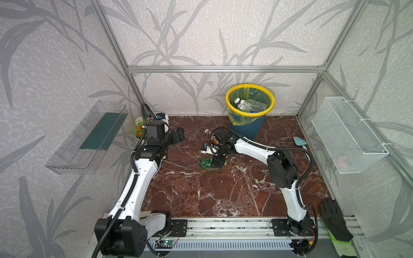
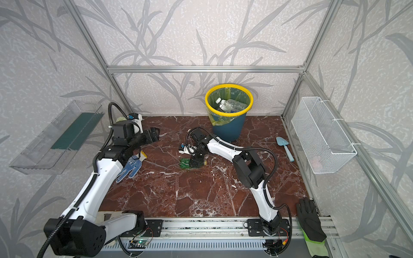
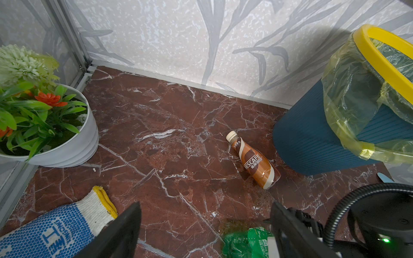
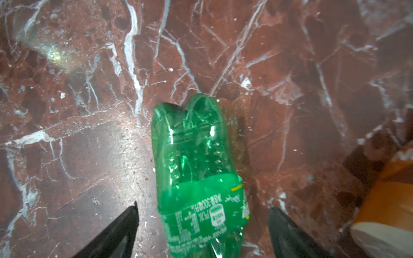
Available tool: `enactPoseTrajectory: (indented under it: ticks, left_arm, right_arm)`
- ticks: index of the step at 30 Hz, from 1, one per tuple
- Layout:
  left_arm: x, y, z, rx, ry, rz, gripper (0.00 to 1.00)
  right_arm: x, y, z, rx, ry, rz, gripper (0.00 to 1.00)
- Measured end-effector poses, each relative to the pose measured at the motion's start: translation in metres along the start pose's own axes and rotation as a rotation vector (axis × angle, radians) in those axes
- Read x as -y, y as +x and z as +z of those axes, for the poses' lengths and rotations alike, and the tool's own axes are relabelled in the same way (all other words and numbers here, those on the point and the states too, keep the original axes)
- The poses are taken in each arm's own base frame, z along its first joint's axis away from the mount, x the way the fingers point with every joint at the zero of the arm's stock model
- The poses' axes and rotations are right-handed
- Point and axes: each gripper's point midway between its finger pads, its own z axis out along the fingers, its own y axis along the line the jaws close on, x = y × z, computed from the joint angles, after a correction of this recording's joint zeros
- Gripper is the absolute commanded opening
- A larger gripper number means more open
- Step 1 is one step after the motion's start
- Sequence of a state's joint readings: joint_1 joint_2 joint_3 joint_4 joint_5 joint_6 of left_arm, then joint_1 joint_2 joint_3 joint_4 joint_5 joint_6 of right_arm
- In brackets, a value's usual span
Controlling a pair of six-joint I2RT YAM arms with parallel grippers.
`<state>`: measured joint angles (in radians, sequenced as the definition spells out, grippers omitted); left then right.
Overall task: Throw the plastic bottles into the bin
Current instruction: 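Close the right gripper around the crushed green yellow-capped bottle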
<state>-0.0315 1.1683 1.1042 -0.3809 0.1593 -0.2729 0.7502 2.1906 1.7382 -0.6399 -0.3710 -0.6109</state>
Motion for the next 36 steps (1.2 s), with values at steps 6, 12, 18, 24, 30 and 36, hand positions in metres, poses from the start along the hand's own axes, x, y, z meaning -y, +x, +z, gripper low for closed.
enactPoseTrajectory:
  ticks: [6, 12, 18, 24, 30, 36]
  left_arm:
    - [0.0, 0.0, 0.0, 0.0, 0.0, 0.0, 0.9]
    - [0.0, 0.0, 0.0, 0.0, -0.001, 0.0, 0.9]
    - [0.0, 0.0, 0.0, 0.0, -0.001, -0.001, 0.9]
    - [-0.001, 0.0, 0.0, 0.001, -0.001, -0.001, 0.9]
    - [-0.001, 0.0, 0.0, 0.001, -0.001, -0.001, 0.89]
    - [0.0, 0.0, 0.0, 0.001, 0.0, -0.001, 0.9]
  right_arm:
    - [-0.008, 0.011, 0.009, -0.042, -0.036, -0.01, 0.93]
    - [0.004, 0.012, 0.025, -0.044, -0.022, -0.012, 0.86]
    - [0.014, 0.013, 0.033, -0.04, 0.013, -0.008, 0.78]
    - [0.024, 0.011, 0.036, -0.022, 0.066, -0.005, 0.56]
    - [0.031, 0.009, 0.033, -0.004, 0.121, 0.016, 0.34]
    - [0.033, 0.007, 0.027, 0.017, 0.151, 0.043, 0.29]
